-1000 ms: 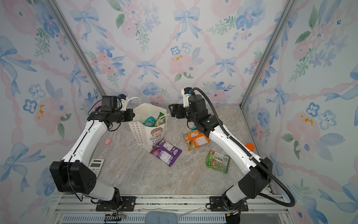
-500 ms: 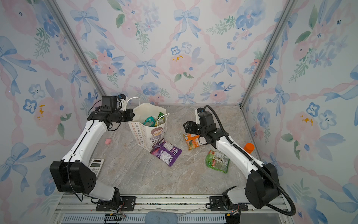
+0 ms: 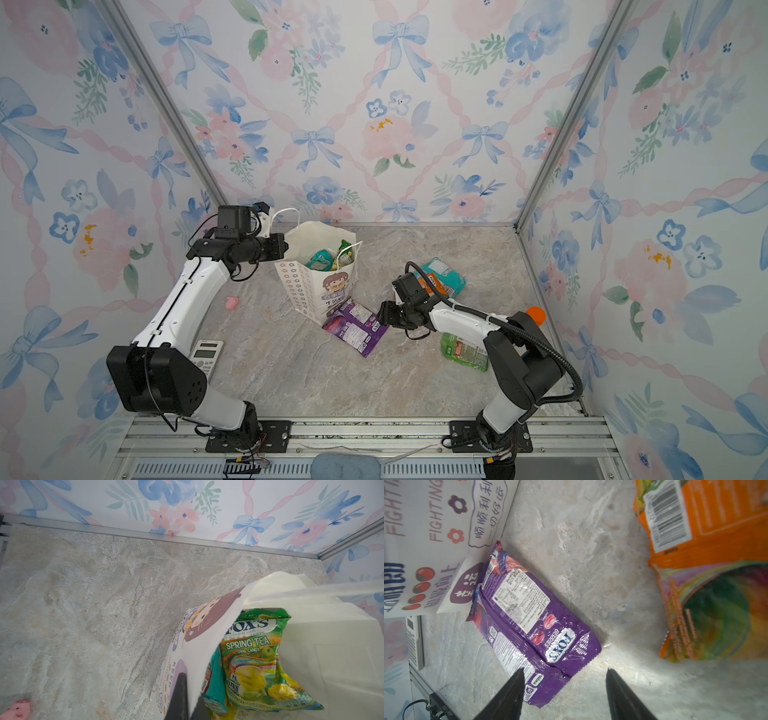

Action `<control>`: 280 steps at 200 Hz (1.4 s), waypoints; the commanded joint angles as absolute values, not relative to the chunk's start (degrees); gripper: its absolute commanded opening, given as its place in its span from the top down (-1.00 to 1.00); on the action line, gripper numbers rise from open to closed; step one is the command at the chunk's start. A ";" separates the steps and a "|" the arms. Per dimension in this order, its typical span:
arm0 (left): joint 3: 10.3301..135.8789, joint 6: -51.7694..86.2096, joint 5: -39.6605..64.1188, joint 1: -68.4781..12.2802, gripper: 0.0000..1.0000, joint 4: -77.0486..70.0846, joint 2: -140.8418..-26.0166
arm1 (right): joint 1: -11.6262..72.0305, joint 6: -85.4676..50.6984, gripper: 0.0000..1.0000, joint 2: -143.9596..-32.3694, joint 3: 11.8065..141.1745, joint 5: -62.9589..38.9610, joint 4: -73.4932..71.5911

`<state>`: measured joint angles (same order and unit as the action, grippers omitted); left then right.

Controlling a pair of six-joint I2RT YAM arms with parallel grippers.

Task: Place the snacks into the paper bag
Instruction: Rotate the snack at the center of the table.

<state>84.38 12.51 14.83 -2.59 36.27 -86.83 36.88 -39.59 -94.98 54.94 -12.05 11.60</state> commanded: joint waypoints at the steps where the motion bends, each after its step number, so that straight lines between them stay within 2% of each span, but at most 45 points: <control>1: 84.20 12.04 14.77 -2.25 1.00 34.66 -86.31 | 38.52 -41.49 -0.23 -97.89 54.70 -12.38 10.39; 50: 84.13 12.04 14.61 -2.11 1.00 34.63 -86.17 | 39.28 -42.28 -0.13 -101.23 54.92 -12.33 8.95; 165: 84.18 12.06 14.92 -2.19 1.00 34.64 -86.45 | 36.62 -36.24 -0.15 -107.92 67.00 -11.32 10.97; 220: 84.04 12.04 14.77 -2.10 1.00 34.63 -86.65 | 44.00 -26.88 -0.31 -100.81 64.71 -0.94 20.05; 280: 84.15 12.00 14.65 -2.01 1.00 34.63 -86.37 | 52.48 -17.49 -0.44 -99.92 67.77 10.80 27.48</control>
